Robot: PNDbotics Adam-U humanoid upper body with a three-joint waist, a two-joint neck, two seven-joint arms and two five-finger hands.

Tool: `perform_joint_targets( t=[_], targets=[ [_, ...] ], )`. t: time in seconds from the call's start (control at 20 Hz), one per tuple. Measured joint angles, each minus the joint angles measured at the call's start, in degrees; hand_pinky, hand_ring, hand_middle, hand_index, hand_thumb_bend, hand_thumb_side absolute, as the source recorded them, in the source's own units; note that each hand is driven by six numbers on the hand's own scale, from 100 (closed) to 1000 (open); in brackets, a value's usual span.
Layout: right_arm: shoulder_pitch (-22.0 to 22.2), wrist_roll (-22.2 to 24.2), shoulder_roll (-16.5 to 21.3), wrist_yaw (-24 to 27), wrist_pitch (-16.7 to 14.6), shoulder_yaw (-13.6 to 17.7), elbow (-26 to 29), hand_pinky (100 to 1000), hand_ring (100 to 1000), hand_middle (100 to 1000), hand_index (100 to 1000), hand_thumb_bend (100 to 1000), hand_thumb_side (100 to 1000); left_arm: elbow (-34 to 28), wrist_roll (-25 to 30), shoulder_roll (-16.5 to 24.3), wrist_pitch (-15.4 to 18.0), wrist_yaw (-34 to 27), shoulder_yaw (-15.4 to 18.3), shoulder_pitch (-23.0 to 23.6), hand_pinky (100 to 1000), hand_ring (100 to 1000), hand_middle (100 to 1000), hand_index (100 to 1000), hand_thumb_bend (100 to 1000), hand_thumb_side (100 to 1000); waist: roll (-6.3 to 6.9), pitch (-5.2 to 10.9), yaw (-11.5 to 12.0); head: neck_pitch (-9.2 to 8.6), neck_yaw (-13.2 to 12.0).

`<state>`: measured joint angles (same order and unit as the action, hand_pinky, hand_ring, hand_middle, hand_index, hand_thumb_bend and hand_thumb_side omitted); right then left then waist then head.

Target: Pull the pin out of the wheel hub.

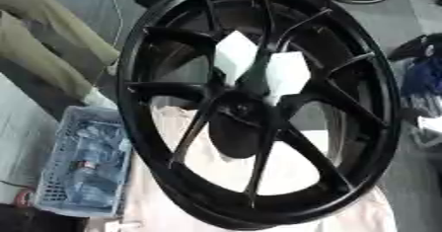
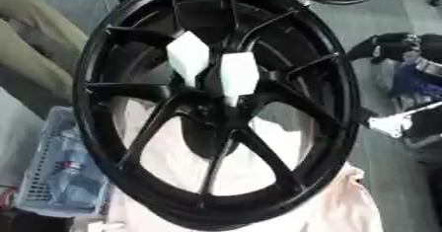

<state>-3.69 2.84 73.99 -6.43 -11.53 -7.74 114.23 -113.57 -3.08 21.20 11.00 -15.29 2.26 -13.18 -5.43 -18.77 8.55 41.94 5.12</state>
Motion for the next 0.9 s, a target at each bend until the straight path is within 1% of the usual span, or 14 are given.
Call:
perform_joint_targets(
  t=[0.05,0.1,0.25,0.5,0.65,0.9],
  targets=[
    [-0.4,-0.1,0.1,0.3,0.4,-0.4,0.0,727,854,802,883,356,275,0.0,0.0,0.0,0.0,-0.1,-0.1,0.0,903,768,717,789,100,693,-0.03,0.0,0.1,0.01,0.1],
    [-0.8,-0.2,0.1,0.7,0.8,-0.6,0.0,726,854,802,884,356,272,0.0,0.1,0.0,-0.1,-0.1,-0.2,0.0,903,768,717,789,100,693,-0.09,0.0,0.1,0.02,0.2],
    [-2.3,-0.5,0.5,2.5,1.7,-1.1,0.0,719,853,802,885,340,265,0.0,0.2,0.0,-0.2,-0.2,-0.3,0.0,903,768,717,789,100,693,-0.35,0.04,0.2,0.03,0.5],
    [-5.8,0.0,1.4,6.2,2.4,-1.3,0.0,710,851,801,885,324,272,0.0,0.3,0.0,-0.3,-0.3,-0.3,0.0,903,768,718,789,100,693,-0.77,0.13,0.4,0.06,1.0],
    [-8.0,0.9,2.0,8.7,2.9,-1.8,0.0,712,853,809,887,331,282,0.0,0.4,0.0,-0.4,-0.3,-0.3,-0.1,903,769,718,789,100,693,-1.08,0.26,0.8,0.12,1.5],
    [-12.1,3.8,2.8,11.9,3.6,-2.4,0.0,713,853,810,889,334,285,0.0,0.4,0.0,-0.4,-0.4,-0.3,-0.1,903,769,718,789,100,692,-1.52,0.67,1.1,0.29,2.2]
  ],
)
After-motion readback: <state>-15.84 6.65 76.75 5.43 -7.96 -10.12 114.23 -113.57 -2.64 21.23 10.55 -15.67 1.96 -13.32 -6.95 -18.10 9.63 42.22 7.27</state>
